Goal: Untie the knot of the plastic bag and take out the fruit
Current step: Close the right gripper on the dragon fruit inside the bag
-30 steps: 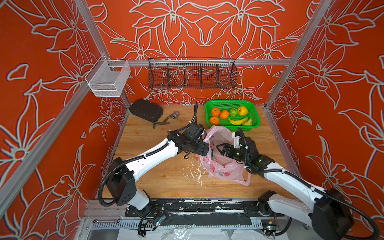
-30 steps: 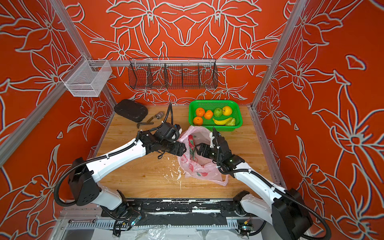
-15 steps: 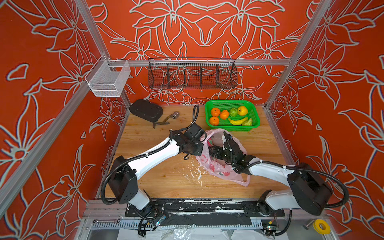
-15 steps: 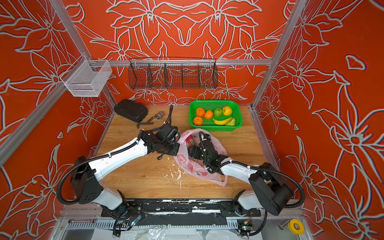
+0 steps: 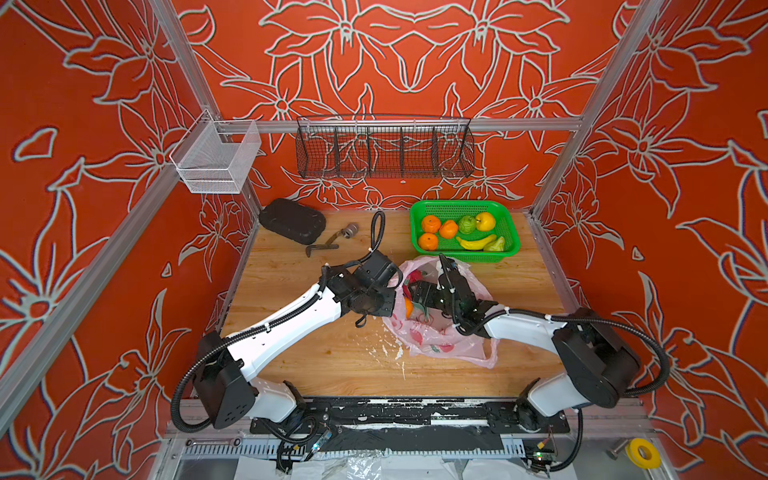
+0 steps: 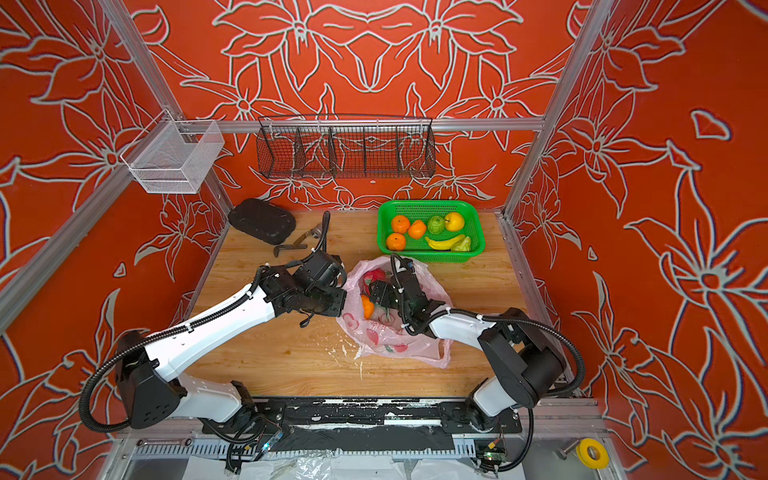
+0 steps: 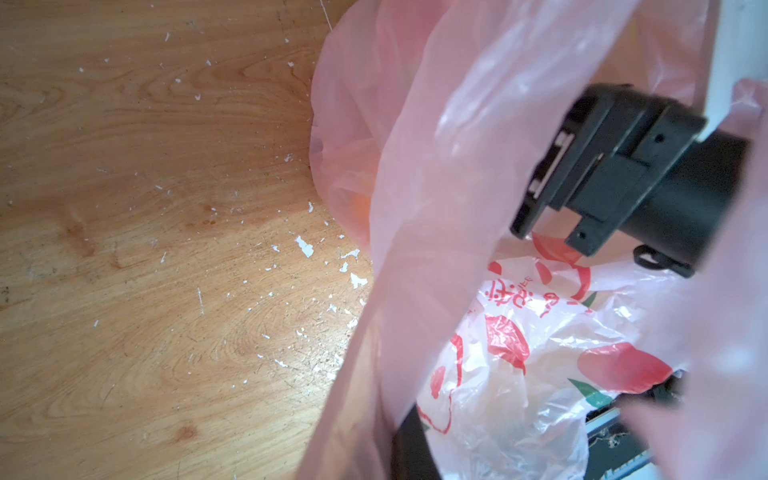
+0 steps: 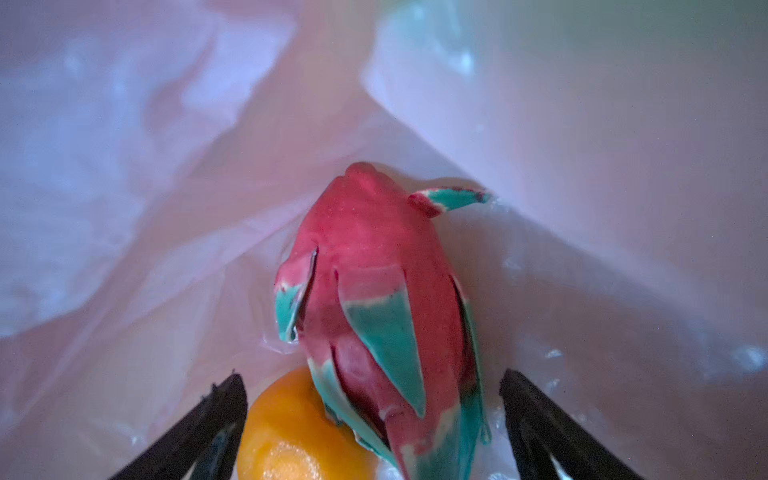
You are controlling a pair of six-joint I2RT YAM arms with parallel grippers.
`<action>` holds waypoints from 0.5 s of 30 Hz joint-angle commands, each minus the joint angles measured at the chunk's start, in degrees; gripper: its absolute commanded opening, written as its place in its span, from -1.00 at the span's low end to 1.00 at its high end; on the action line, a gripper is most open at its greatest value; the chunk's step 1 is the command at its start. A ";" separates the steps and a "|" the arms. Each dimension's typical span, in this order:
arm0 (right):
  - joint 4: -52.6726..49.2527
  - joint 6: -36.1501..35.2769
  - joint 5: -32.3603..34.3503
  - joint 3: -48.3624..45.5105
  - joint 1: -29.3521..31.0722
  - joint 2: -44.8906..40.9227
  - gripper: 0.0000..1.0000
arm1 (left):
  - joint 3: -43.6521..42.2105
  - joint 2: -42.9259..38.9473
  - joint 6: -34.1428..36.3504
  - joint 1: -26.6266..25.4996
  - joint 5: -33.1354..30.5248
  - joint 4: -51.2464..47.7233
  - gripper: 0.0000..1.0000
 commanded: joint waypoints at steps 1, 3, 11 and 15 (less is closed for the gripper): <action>1.32 -0.31 1.64 2.14 0.34 2.49 0.94 | -0.33 -0.95 -0.91 -0.42 -0.53 -1.74 -1.00; 1.98 -0.48 0.87 3.47 0.34 4.12 0.94 | -0.21 -0.73 -0.74 -0.41 -0.20 -1.64 -1.00; 2.04 -6.78 3.90 6.09 0.61 8.04 0.94 | -0.01 -0.63 0.65 -0.48 -0.37 -2.70 -1.00; 2.76 -11.38 4.12 6.57 0.61 9.99 0.94 | -0.85 -1.44 0.54 -0.42 -0.37 -2.83 -1.00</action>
